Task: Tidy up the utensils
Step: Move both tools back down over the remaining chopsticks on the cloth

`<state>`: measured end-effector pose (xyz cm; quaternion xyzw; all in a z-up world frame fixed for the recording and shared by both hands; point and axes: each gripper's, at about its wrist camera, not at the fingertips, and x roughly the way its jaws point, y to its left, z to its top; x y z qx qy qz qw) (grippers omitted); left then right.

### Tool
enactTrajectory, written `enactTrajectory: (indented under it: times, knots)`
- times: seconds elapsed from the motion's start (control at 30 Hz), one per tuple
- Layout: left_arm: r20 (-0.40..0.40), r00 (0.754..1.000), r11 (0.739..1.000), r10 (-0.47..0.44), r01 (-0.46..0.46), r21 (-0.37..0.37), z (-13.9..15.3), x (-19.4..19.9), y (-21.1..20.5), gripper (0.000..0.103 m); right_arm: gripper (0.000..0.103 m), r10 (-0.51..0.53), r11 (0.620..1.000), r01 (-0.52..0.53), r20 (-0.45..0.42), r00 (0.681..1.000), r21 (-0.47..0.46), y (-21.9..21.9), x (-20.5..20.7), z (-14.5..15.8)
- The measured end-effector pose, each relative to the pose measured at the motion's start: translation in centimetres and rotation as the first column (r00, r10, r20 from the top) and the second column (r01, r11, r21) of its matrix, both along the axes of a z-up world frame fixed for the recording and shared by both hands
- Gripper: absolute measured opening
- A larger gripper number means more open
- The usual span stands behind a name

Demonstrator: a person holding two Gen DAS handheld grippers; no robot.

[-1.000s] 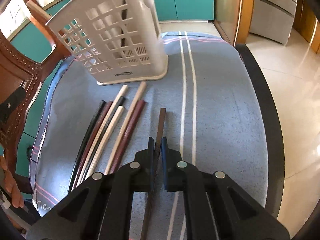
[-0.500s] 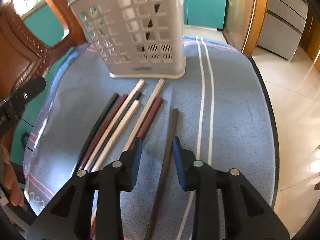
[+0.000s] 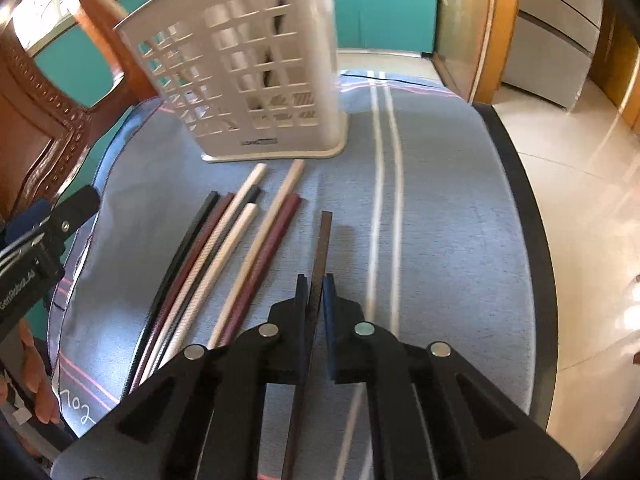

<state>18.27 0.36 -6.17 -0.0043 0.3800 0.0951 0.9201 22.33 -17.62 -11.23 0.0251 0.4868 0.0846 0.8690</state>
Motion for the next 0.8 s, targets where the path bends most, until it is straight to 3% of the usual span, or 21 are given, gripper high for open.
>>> enactTrajectory:
  times: [0.6,0.73,0.8]
  knots:
    - [-0.066,0.997,0.999,-0.042,0.042,0.0,-1.5,0.7,-1.1,0.09,0.01,-0.023,1.0,0.023,-0.014,1.0,0.001,-0.9,0.0,-0.1]
    - [-0.084,0.995,0.998,-0.057,0.057,-0.004,-2.1,0.7,-1.4,0.09,0.028,0.0,1.0,0.0,0.001,1.0,-0.007,-0.3,-0.2,0.1]
    - [-0.095,0.993,0.998,-0.065,0.065,-0.011,-2.3,0.8,-1.6,0.09,0.029,0.01,1.0,-0.01,0.001,1.0,-0.024,0.1,-0.3,-0.1]
